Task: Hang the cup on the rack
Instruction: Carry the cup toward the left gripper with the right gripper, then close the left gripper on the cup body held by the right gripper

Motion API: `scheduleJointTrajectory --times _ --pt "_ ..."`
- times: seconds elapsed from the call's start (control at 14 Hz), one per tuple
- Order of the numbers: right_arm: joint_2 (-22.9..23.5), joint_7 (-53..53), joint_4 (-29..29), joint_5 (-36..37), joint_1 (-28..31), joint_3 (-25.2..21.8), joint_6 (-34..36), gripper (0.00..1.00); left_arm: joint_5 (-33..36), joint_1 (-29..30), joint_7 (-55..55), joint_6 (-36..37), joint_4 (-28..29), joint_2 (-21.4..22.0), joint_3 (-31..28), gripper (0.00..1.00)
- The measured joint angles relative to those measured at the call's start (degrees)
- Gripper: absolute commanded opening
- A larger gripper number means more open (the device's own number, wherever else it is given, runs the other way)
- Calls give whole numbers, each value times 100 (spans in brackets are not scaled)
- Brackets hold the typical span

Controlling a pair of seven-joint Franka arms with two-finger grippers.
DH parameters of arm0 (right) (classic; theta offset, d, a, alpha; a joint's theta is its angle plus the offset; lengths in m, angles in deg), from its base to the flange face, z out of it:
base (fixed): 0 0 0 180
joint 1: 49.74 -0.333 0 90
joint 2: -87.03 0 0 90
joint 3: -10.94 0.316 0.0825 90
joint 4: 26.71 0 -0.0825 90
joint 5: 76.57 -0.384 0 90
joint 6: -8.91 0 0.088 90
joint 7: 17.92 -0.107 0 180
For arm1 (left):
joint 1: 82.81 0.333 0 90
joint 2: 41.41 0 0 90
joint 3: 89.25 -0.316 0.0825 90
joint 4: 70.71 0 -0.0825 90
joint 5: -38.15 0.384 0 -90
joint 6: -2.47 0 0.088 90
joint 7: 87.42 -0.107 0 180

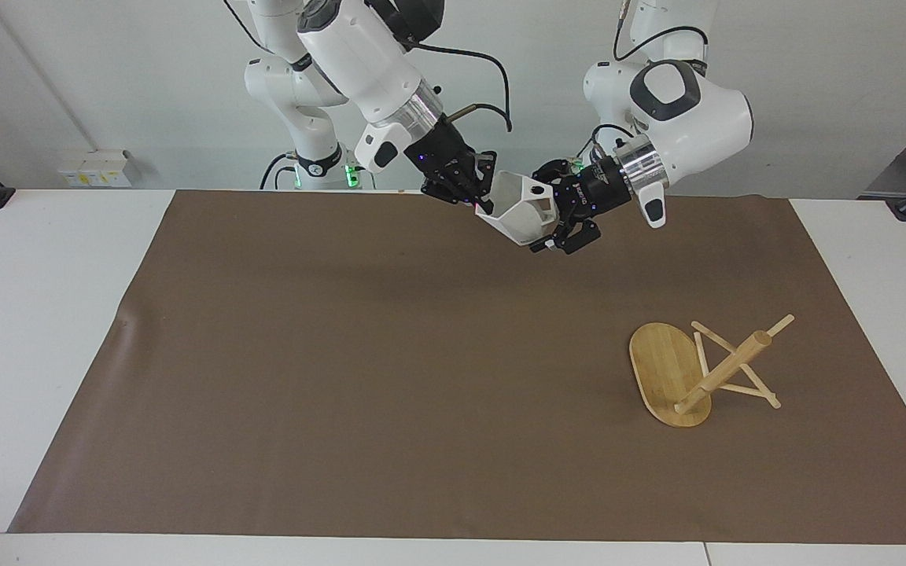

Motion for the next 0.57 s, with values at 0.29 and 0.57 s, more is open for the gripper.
scheduleJointTrajectory --times 0.29,0.57 --pt "-3 -1 -3 -9 7 3 -26 0 -3 1 -169 20 3 20 -13 0" --pt "-4 -14 -3 -15 1 32 -53 19 -6 43 -186 137 3 28 -40 0"
